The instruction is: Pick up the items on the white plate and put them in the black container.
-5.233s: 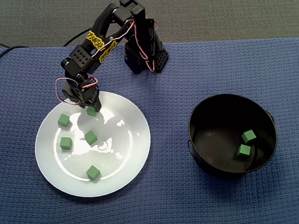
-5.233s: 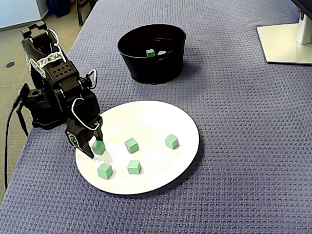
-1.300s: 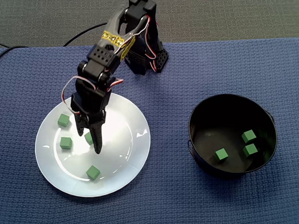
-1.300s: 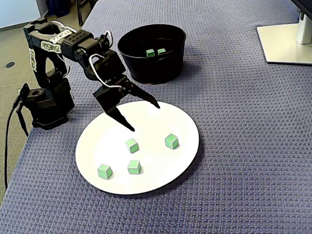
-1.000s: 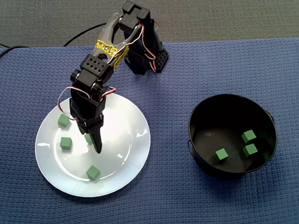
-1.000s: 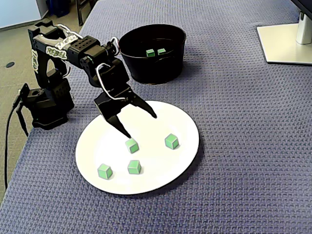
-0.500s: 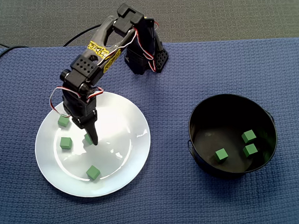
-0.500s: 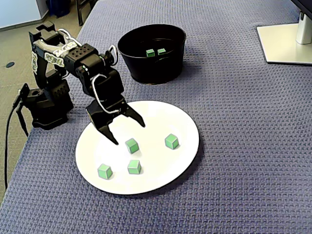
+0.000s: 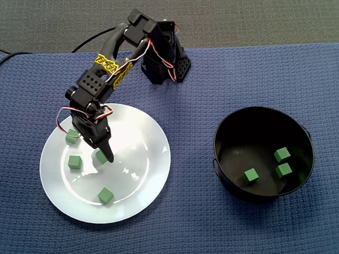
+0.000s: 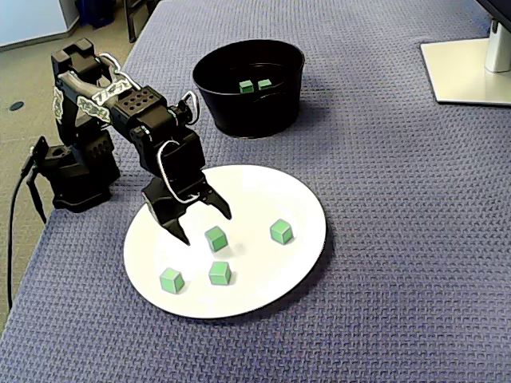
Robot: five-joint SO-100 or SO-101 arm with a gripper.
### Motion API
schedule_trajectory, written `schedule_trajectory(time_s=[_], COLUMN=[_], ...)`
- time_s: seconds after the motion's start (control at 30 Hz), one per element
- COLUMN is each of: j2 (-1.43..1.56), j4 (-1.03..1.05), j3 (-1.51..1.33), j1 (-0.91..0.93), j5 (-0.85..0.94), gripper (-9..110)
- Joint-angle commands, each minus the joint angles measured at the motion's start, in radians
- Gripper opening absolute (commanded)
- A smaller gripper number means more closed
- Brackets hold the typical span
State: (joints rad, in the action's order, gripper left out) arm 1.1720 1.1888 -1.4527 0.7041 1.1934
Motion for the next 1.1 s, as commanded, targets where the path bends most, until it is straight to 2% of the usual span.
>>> schedule_trajectory(time_s=[0.0,0.47,0.63,1.07], j2=[-0.009,-0.058,-0.054,-0.038], j4=[-0.012,-0.057,-0.071,-0.087], j3=[0.048,0.078,0.064,0.029], j1=[-0.011,-0.021,-0.021,-0.026], j5=[0.006,-0.003,-0.003,-0.023], gripper=[28,24,12,0])
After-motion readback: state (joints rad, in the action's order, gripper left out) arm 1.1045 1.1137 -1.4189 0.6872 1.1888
